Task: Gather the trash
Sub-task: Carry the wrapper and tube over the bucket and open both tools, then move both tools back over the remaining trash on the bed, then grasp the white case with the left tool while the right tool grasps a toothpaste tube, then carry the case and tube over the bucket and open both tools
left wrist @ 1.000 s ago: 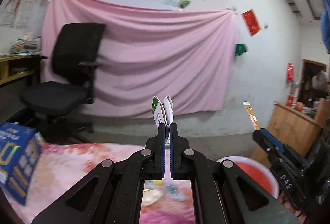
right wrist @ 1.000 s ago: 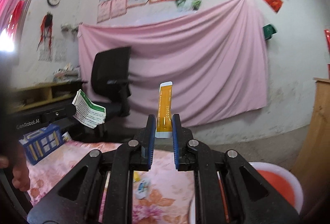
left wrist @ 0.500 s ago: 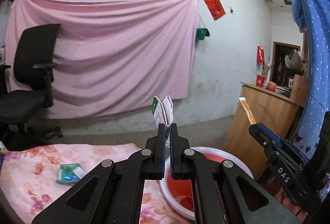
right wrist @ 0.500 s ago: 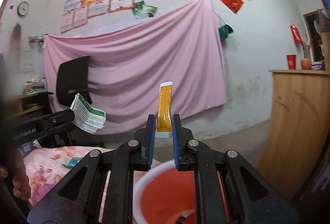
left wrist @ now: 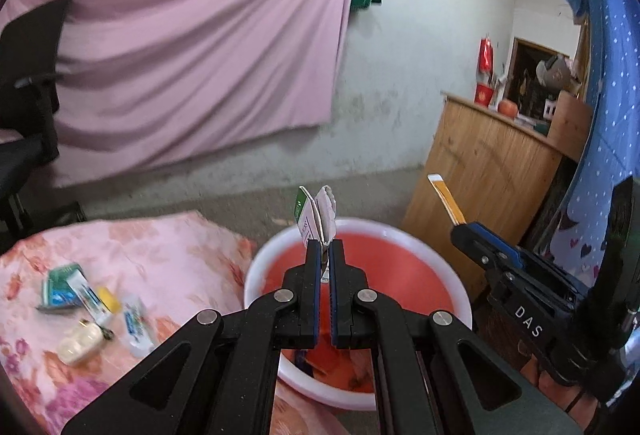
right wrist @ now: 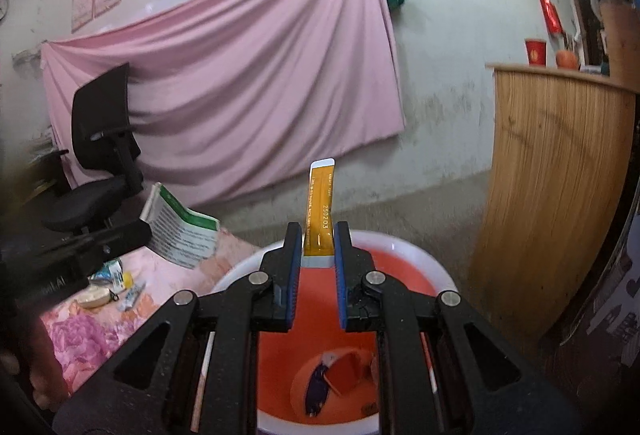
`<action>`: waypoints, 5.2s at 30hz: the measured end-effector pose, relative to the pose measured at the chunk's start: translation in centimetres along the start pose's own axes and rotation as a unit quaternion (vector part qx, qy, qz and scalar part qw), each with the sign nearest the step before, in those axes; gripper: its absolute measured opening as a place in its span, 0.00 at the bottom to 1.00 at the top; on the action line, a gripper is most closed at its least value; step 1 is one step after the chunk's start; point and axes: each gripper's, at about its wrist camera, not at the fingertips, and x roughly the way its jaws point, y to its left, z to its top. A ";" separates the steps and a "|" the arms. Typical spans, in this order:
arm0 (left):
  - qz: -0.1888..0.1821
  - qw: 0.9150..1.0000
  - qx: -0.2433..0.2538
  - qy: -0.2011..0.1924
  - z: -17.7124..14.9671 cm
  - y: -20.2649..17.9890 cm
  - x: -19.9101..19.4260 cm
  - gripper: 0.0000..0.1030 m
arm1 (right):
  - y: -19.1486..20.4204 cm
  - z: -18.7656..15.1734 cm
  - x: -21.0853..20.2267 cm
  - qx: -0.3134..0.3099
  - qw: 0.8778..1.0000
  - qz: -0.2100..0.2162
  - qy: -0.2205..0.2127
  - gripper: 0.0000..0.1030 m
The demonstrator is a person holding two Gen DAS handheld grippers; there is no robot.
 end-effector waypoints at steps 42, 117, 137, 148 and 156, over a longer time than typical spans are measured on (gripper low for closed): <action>0.105 0.990 -0.080 -0.041 -2.1 7.8 -6.8 0.95 | 1.6 -0.5 0.8 0.006 0.998 0.025 0.052 1.00; 0.018 0.980 -0.053 0.191 -7.8 21.4 -2.3 0.37 | 18.8 -4.4 11.8 -0.153 0.946 0.168 0.232 0.57; 0.053 0.978 -0.086 0.181 -7.8 22.7 -2.7 0.25 | 21.2 -5.5 13.2 -0.192 0.922 0.196 0.272 0.57; 0.104 0.986 -0.069 0.111 -7.0 21.0 -5.7 0.25 | 20.6 -5.1 12.2 -0.181 0.929 0.197 0.257 0.42; 0.109 0.993 -0.045 -0.019 -4.7 16.9 -8.7 0.25 | 16.9 -1.0 5.4 -0.122 0.967 0.208 0.076 0.42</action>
